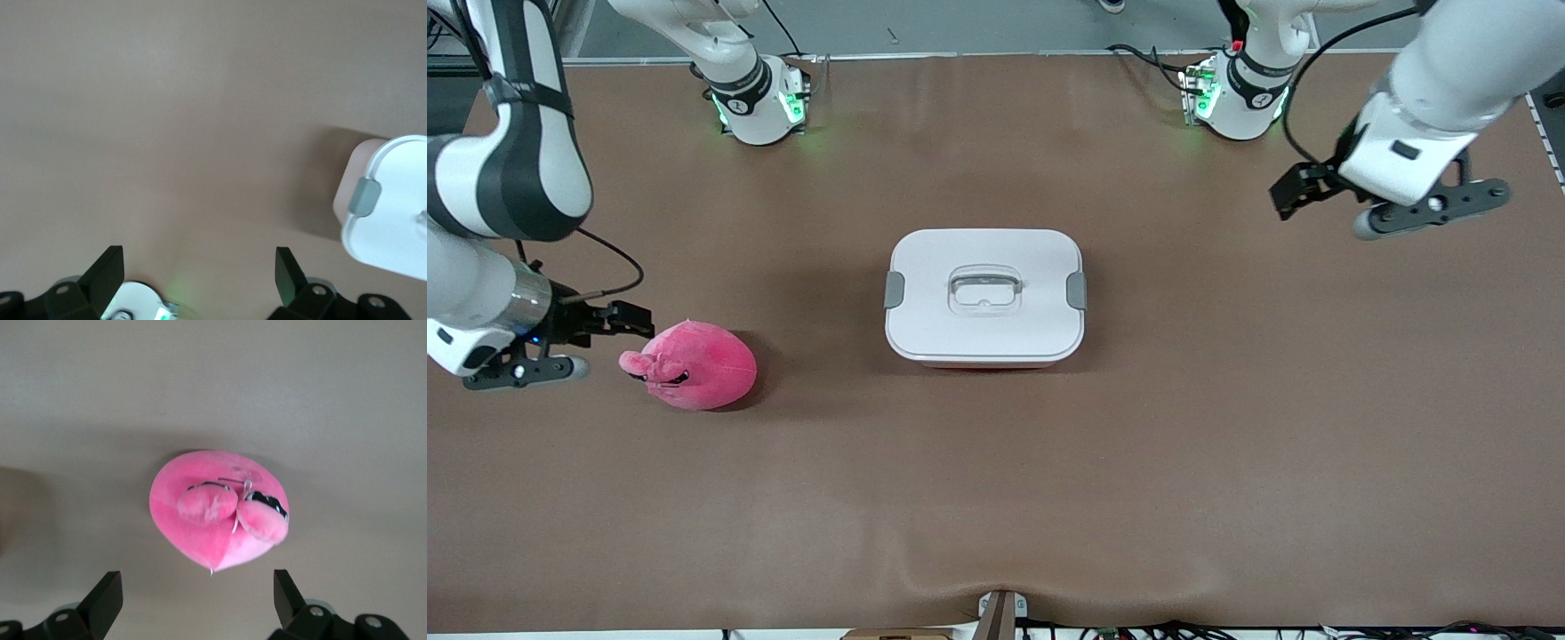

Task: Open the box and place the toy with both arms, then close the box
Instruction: 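Grasp the pink plush with the right gripper while the left gripper reaches the lid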

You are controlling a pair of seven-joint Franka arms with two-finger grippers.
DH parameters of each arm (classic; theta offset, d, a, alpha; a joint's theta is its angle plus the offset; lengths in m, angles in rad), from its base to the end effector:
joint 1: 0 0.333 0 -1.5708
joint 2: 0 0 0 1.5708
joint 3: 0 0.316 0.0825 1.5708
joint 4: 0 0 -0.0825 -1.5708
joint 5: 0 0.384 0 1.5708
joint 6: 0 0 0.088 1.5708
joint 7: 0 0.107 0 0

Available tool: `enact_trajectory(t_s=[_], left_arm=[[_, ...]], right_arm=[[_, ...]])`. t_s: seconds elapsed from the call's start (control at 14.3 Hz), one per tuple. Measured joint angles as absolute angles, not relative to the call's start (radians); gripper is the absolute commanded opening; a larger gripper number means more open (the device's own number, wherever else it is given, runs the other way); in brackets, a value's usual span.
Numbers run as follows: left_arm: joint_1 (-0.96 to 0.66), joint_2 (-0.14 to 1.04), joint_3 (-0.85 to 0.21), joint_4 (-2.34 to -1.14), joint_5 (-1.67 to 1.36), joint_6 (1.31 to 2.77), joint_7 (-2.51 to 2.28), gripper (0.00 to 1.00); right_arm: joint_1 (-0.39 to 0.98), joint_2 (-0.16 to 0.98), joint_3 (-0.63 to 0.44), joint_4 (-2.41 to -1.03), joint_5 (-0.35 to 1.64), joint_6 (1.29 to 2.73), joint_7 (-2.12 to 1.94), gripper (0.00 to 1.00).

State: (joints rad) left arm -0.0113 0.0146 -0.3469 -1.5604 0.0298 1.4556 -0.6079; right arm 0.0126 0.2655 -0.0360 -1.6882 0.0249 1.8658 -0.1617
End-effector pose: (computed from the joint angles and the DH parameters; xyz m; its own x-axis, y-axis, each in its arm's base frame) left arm 0.5129 -0.1868 0.6124 0.9644 0.2512 -0.0829 0.2440 -0.9658 -0.0879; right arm 0.6277 -0.0110 0.4351 0.9878 0.1312 -0.0843 0.1293 -0.9912 -0.0276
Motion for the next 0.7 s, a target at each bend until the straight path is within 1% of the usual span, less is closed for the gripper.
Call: enact_trajectory(t_s=[0.21,0.28,0.42,0.49,0.56,0.7], left_arm=[[-0.013,0.039,-0.421,-1.561,0.03,1.466,-0.809,1.0],[-0.013,0.047,-0.442,-1.561,0.03,1.473,-0.872,1.0],[-0.013,0.064,-0.481,-1.564,0.03,1.494,-0.994,1.0],[-0.013,0.072,-0.501,-1.572,0.03,1.514,-1.059,1.0],[-0.014,0.078,-0.522,-1.583,0.03,1.54,-1.132,1.0],[-0.015,0.095,-0.569,-1.607,0.03,1.594,-1.299,1.0]], right_arm=[[0.014,0.309,-0.036,-1.703,0.026,1.914,-0.162,0.98],[0.015,0.318,-0.036,-1.725,0.026,1.96,-0.162,0.95],[0.018,0.331,-0.036,-1.784,0.026,2.058,-0.162,0.86],[0.02,0.334,-0.036,-1.804,0.026,2.082,-0.162,0.82],[0.021,0.336,-0.036,-1.813,0.026,2.09,-0.162,0.76],[0.021,0.336,-0.036,-1.816,0.026,2.091,-0.162,0.59]])
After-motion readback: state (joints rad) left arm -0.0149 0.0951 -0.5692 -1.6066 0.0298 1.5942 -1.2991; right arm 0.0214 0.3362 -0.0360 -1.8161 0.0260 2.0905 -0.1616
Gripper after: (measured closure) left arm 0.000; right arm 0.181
